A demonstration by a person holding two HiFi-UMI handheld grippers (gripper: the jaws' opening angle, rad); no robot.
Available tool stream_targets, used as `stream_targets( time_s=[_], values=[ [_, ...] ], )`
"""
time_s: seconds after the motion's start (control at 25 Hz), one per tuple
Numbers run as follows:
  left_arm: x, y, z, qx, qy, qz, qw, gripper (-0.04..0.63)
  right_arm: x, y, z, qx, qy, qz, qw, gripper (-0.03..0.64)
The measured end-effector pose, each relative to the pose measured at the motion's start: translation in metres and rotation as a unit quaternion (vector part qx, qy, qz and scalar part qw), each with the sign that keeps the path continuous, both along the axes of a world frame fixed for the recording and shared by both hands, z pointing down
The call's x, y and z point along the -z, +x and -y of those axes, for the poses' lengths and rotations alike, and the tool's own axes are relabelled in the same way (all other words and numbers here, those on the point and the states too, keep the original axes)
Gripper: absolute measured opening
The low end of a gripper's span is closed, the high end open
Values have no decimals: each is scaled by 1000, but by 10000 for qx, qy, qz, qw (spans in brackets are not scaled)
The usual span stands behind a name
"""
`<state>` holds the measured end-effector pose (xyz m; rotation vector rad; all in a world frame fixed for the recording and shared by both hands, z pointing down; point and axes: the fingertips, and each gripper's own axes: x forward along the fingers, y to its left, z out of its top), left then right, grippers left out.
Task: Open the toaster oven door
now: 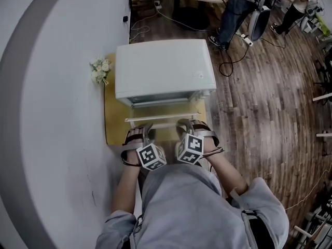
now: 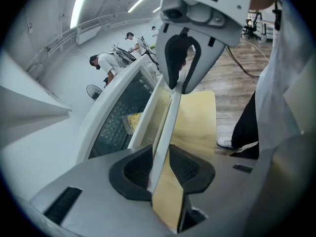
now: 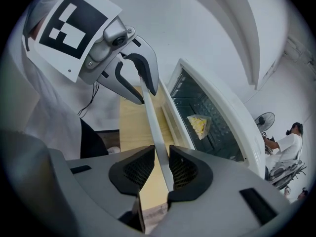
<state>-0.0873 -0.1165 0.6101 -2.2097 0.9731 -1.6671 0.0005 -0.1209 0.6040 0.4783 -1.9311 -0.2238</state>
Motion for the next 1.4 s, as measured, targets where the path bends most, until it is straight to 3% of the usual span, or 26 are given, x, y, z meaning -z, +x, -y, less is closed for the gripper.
stream_targets(
  time_s=[0.44, 0.8, 1.4],
  values=[
    [-34, 0, -41, 239, 6, -68, 9997, 95, -35, 5, -41, 91, 398, 69, 9991, 78],
    [-54, 3, -56, 230, 992, -273, 9944, 101, -53, 8, -56, 120, 1082, 507, 9928, 81],
    [-111, 4, -81, 89, 1847, -229, 9825, 101, -110, 10, -83, 176, 2101, 874, 9736, 81]
  ],
)
